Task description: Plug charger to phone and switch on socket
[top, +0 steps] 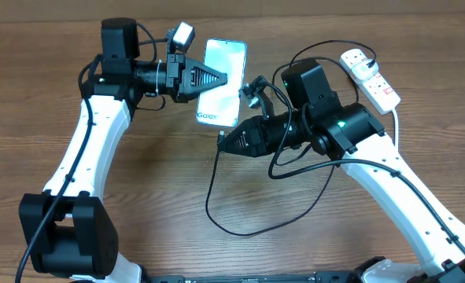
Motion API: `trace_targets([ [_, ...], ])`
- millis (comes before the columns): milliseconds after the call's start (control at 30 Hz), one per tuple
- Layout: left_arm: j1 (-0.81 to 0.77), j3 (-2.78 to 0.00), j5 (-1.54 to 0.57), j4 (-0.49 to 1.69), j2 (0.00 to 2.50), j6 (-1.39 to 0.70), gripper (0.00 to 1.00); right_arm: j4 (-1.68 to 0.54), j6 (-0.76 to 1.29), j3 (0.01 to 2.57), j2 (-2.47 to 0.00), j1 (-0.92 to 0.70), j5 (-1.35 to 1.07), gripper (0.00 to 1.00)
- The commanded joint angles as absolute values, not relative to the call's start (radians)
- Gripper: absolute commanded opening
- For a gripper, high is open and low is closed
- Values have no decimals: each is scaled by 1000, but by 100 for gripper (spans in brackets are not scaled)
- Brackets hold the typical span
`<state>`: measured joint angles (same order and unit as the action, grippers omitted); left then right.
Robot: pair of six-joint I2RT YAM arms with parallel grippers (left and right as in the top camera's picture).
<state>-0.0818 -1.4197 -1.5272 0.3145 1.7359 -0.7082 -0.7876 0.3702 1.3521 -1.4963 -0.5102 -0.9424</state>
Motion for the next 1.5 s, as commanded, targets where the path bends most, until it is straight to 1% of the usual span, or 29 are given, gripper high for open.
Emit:
trace_targets([
  [0,-75,-1429,-1581,302,1728,-722,4,-770,366,1348,-1508,-521,-1007,4],
  [267,-53,-1429,-1578,302,1728,-723,4,-734,397,1348,-1508,-447,-1005,4],
  [700,-52,-1429,-1521,301,1728,-764,4,-685,454,1348,-1508,-450,-1016,4],
  [800,-52,-1429,-1457,290,1728,-764,4,-688,453,1348,-1508,-450,-1015,4],
  [933,-44,-1429,-1317,233,1728,-796,4,-707,453,1348,-1508,-450,-989,4],
  [1067,-18,-1429,-1180,239,1728,-805,4,-791,476,1348,-1510,-450,-773,4],
  [1167,-2,-1429,-1117,299,1728,-799,4,-870,562,1348,-1520,-451,-488,4],
  [1267,0,-1429,-1072,381,1728,-740,4,-922,661,1348,-1553,-460,-253,4],
  [1333,0,-1429,-1059,424,1728,-700,4,-940,711,1348,-1589,-471,-164,4],
  [1467,0,-1429,-1058,468,1728,-656,4,-920,764,1348,-1700,-515,-123,4],
])
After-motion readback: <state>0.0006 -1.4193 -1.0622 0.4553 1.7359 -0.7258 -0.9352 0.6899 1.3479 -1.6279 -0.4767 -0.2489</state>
